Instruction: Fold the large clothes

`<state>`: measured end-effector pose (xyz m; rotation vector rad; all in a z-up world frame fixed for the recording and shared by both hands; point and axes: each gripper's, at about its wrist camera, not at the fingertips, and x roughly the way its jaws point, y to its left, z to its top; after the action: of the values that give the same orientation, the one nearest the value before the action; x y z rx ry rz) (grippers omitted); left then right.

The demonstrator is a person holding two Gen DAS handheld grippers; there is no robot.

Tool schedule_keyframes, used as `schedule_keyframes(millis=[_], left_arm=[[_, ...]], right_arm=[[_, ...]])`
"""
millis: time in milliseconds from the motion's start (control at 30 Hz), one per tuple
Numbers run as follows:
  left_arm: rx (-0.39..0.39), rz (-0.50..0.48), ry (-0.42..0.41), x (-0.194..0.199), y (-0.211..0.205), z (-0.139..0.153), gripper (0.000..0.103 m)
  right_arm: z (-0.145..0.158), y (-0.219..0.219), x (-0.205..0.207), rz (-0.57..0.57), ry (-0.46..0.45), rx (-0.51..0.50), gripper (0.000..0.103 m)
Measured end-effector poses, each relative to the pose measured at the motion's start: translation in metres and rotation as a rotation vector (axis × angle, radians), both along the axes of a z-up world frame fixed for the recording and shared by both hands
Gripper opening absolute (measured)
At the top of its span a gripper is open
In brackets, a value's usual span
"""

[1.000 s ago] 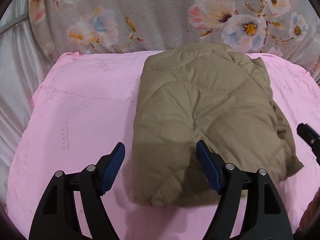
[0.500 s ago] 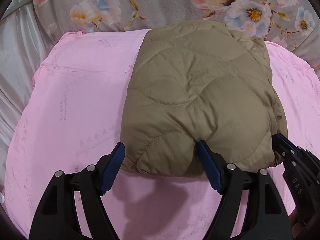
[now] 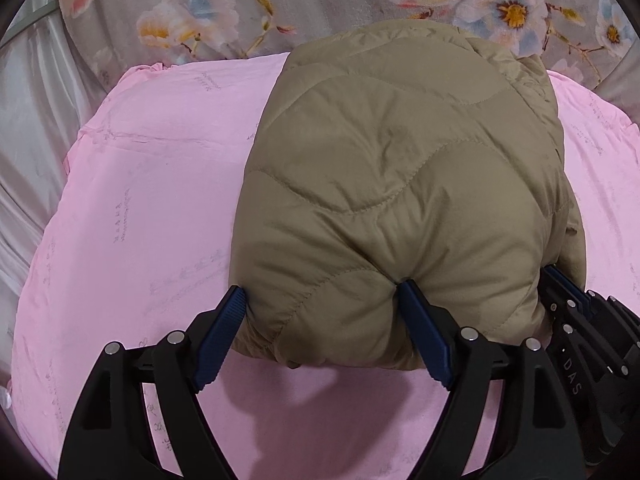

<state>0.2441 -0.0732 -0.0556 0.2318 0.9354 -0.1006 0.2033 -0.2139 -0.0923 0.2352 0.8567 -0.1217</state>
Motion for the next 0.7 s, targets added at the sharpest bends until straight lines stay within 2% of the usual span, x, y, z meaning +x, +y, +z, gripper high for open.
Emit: schedule_keyframes(millis=[167,267,300,333,400,467,533,600,700], left_arm=[[0.017,0.004,-0.033,0.0,-0.004,-0.005,0.079],[-0.019,-0.004,-0.043,-0.004,0.002,-0.001,0.079],[-0.048,-0.008,-0.047,-0.009,0.007,0.003,0.077],[-0.068,-0.009,-0.052,-0.012,0.011,0.007,0.077],[-0.094,-0.009,-0.08,-0.026,0.02,0.016,0.077],[-0.1,-0.008,-0.117,-0.042,0.025,0.025,0.077],[-0.104,-0.012,-0.141,-0.057,0.028,0.03,0.08],[-0.121,-0.011,-0.15,-0.073,0.032,0.032,0.092],[-0.133,-0.003,-0.173,-0.096,0.037,0.027,0.095]], right_arm=[[0.004,0.001,0.001,0.006,-0.001,-0.032,0.009],[0.017,0.003,-0.009,-0.009,-0.002,-0.039,0.014],[0.024,0.004,-0.017,-0.007,-0.024,-0.03,0.022],[0.031,0.006,-0.026,-0.003,-0.049,-0.034,0.037],[0.045,0.012,-0.045,-0.002,-0.095,-0.084,0.049],[0.055,0.02,-0.06,0.001,-0.113,-0.128,0.051],[0.06,0.025,-0.076,0.001,-0.13,-0.145,0.064],[0.062,0.029,-0.09,-0.006,-0.139,-0.167,0.071],[0.054,0.034,-0.11,-0.024,-0.133,-0.206,0.086]])
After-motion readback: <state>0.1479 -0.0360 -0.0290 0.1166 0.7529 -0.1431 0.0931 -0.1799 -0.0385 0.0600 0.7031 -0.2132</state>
